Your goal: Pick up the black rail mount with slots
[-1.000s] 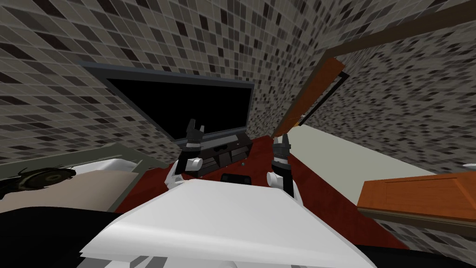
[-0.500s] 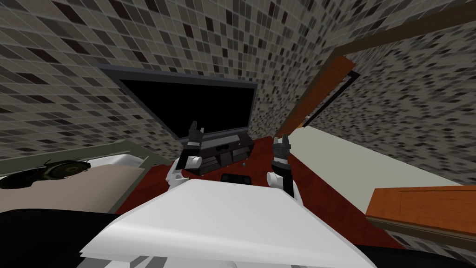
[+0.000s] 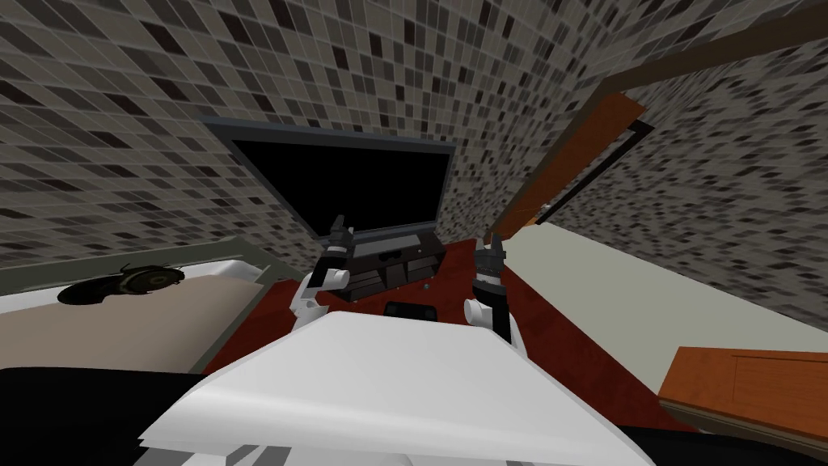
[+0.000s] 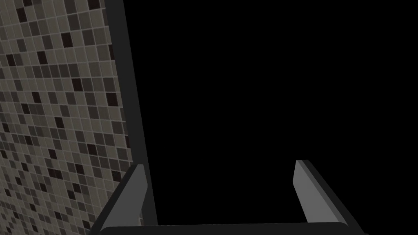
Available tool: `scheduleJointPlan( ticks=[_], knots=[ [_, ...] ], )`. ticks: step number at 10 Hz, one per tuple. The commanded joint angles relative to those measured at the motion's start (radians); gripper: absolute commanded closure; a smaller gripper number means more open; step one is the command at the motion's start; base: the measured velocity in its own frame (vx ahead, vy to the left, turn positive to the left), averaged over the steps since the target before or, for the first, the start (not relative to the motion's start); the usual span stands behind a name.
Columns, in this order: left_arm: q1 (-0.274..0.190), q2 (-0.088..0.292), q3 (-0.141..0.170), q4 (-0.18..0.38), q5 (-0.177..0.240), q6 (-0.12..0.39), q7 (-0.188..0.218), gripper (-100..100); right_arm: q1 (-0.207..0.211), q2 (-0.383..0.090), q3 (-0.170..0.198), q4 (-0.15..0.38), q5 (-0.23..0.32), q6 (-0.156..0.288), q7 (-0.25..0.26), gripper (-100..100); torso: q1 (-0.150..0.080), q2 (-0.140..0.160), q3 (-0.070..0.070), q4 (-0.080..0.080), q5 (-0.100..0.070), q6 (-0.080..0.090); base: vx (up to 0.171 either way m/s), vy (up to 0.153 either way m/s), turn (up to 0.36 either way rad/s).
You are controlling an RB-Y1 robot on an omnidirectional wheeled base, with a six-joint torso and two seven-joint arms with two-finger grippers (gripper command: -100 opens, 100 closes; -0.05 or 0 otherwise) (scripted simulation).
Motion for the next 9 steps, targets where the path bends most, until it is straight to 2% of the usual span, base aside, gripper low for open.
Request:
scheduleJointPlan(
  ticks=[1,2,3,4,5,6,7,8,9],
  knots=[
    [-0.031,0.002,0.014,0.036,0.002,0.040,-0.005,-100,0.000,0.000,0.000,0.000,0.000,0.000,0.000,0,0.000,0.000,0.000,0.000,0.000,0.000,0.000,-0.002,0.060],
    [-0.055,0.003,0.037,0.073,0.008,0.070,-0.012,-100,0.000,0.000,0.000,0.000,0.000,0.000,0.000,0,0.000,0.000,0.000,0.000,0.000,0.001,0.003,-0.002,0.093],
    [-0.055,0.003,0.037,0.075,0.008,0.089,-0.012,-100,0.000,0.000,0.000,0.000,0.000,0.000,0.000,0,0.000,-0.001,0.000,0.000,0.000,0.000,0.004,-0.005,0.063],
    [-0.080,0.004,0.059,0.115,0.014,0.119,-0.019,-100,0.000,0.000,0.000,0.000,0.000,0.000,0.000,0,-0.001,-0.001,0.000,0.000,0.000,0.001,0.007,-0.007,0.131],
    [-0.080,0.004,0.059,0.115,0.014,0.143,-0.019,-100,0.000,0.000,0.000,0.000,0.000,0.000,0.000,0,-0.001,-0.001,-0.001,0.000,0.000,0.000,0.009,-0.010,0.062],
    [-0.104,0.006,0.081,0.155,0.019,0.174,-0.027,-100,0.000,0.000,0.000,0.000,0.000,0.000,0.000,0,-0.001,-0.001,-0.001,0.000,0.000,0.001,0.014,-0.013,0.107],
    [-0.104,0.006,0.081,0.155,0.019,0.194,-0.027,-100,0.000,0.000,0.000,0.000,0.000,0.000,0.000,0,-0.001,-0.001,-0.001,0.000,0.000,0.000,0.011,-0.016,0.058],
    [-0.128,0.008,0.101,0.197,0.024,0.227,-0.035,-100,0.000,0.000,0.000,0.000,0.000,0.000,0.000,0,-0.001,-0.001,-0.001,0.000,0.000,0.001,0.017,-0.021,0.111],
    [-0.128,0.008,0.101,0.197,0.024,0.246,-0.035,-100,0.000,0.000,0.000,0.000,0.000,0.000,0.000,0,-0.001,-0.001,-0.001,0.000,0.000,0.000,0.014,-0.021,0.048]
  ],
)
